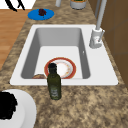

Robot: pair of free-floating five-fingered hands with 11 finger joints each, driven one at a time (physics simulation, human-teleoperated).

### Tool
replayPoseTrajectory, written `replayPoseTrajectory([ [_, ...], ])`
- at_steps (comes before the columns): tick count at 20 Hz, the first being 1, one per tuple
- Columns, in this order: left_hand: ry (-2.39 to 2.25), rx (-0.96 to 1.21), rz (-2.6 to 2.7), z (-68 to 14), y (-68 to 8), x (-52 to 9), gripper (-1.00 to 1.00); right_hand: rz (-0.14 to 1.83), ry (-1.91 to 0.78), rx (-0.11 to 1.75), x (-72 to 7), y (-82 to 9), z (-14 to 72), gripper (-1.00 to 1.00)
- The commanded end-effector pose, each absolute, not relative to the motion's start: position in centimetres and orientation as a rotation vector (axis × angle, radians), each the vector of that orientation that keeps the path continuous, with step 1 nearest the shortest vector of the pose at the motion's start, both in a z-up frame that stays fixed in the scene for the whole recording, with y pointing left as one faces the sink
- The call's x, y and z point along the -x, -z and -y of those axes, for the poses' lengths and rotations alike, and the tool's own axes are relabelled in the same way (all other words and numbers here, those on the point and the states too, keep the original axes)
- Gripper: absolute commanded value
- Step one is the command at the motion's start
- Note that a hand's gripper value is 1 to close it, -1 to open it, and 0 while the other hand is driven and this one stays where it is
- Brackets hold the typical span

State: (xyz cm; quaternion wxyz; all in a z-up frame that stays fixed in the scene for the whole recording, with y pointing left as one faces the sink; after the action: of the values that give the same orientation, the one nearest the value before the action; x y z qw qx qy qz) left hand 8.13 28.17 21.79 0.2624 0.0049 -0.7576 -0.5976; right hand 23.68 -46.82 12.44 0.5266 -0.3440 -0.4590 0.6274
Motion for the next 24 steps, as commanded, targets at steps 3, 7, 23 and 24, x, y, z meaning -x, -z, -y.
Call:
replayPoseTrajectory([
  [3,1.617,-0.013,2.050,-28.2,-21.8,-8.1,0.00,1.103,-1.514,0.829,-25.6,-7.6,49.2,1.00],
  [7,1.617,-0.013,2.050,-28.2,-21.8,-8.1,0.00,1.106,-1.463,0.703,-27.1,-6.7,50.6,1.00],
  [23,1.617,-0.013,2.050,-28.2,-21.8,-8.1,0.00,1.149,-1.382,0.648,-25.6,-15.9,49.2,-1.00],
  [24,1.617,-0.013,2.050,-28.2,-21.8,-8.1,0.00,1.156,-1.356,0.671,-25.8,-15.9,48.6,-1.00],
])
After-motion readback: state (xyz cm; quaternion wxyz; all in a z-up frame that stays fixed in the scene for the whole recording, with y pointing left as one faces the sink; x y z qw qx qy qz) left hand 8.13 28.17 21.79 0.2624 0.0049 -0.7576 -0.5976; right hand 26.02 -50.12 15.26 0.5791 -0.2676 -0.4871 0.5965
